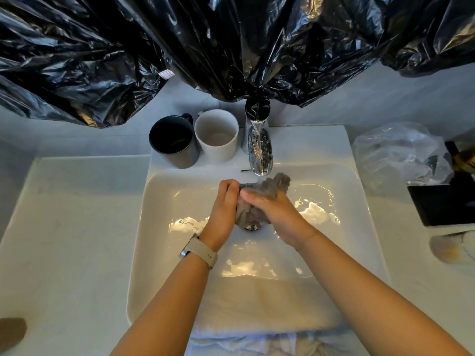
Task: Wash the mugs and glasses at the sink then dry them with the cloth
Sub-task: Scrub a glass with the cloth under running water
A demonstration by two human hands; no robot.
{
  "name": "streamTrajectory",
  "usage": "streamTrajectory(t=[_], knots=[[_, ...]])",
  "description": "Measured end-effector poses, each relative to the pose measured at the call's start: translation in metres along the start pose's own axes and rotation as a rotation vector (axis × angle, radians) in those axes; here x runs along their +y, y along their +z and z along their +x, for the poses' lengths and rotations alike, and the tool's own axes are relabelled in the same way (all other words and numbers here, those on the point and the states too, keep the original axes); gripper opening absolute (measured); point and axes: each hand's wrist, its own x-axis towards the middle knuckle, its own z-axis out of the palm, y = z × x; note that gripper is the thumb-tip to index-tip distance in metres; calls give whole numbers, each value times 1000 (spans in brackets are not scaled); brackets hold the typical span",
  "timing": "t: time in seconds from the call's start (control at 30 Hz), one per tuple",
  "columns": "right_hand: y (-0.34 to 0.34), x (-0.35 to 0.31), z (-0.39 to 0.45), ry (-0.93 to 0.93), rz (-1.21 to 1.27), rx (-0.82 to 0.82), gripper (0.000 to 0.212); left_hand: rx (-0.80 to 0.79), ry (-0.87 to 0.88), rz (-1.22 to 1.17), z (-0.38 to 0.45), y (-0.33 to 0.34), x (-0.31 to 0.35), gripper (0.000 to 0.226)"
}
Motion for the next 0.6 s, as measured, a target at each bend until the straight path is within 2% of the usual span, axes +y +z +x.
streamTrajectory(t=[0.07, 0.13, 0.2, 0.27, 0.33, 0.43, 0.5, 0.57, 0.6], knots=[[-5, -13, 4, 240, 170, -44, 36, 13, 217, 102, -6, 2, -6, 21], [-9, -18, 4, 291, 211, -67, 38, -11, 278, 130, -8, 2, -11, 23], [-13, -13, 0, 132, 102, -70, 36, -68, 138, -6, -6, 0, -8, 40], [-11, -9, -8, -39, -56, -60, 25, -182, -142, -225, -3, -4, 4, 61], [-8, -4, -11, -107, -101, -24, 21, -237, -250, -290, 0, -4, 9, 65], [-5, -7, -9, -33, -2, -8, 18, -88, -97, -90, -2, 5, 7, 54], [-6, -15, -6, 179, 156, -19, 23, 8, 113, 116, -9, 7, -2, 35], [-5, -22, -7, 338, 224, -16, 27, 19, 228, 216, -14, 5, -10, 27], [-4, -20, -8, 336, 204, -1, 29, 18, 227, 185, -15, 5, -10, 27]])
